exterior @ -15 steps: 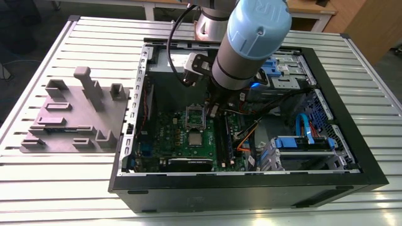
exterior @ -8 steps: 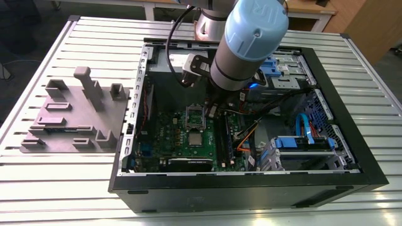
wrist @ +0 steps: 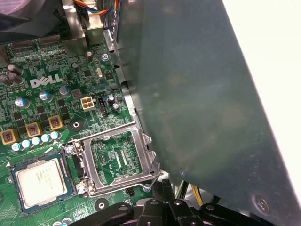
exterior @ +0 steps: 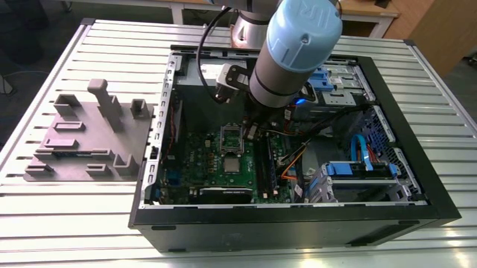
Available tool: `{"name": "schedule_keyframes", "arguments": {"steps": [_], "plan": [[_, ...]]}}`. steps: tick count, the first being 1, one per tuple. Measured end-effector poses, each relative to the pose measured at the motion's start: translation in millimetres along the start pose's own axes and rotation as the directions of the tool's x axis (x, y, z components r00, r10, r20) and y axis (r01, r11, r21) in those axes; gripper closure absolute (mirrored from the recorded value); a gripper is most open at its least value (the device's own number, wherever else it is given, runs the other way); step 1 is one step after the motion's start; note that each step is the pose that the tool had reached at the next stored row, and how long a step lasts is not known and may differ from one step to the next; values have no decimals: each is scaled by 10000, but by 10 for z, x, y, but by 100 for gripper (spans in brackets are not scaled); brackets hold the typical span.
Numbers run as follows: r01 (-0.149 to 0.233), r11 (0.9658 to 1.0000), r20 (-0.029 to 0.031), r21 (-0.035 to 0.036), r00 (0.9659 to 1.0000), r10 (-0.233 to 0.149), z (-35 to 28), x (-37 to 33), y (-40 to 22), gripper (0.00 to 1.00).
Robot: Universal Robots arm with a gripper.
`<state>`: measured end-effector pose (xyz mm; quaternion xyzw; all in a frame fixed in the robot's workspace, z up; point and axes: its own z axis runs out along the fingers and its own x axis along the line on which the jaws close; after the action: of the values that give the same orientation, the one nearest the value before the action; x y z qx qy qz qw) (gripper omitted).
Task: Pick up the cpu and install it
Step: 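Close the cpu cover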
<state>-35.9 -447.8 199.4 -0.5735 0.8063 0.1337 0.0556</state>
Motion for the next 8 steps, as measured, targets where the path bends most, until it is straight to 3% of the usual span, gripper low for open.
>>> {"name": "schedule_keyframes", "arguments": {"steps": [8], "plan": [[-3,10000,-42,15,10000,3,-11,-3,2,89]]}}
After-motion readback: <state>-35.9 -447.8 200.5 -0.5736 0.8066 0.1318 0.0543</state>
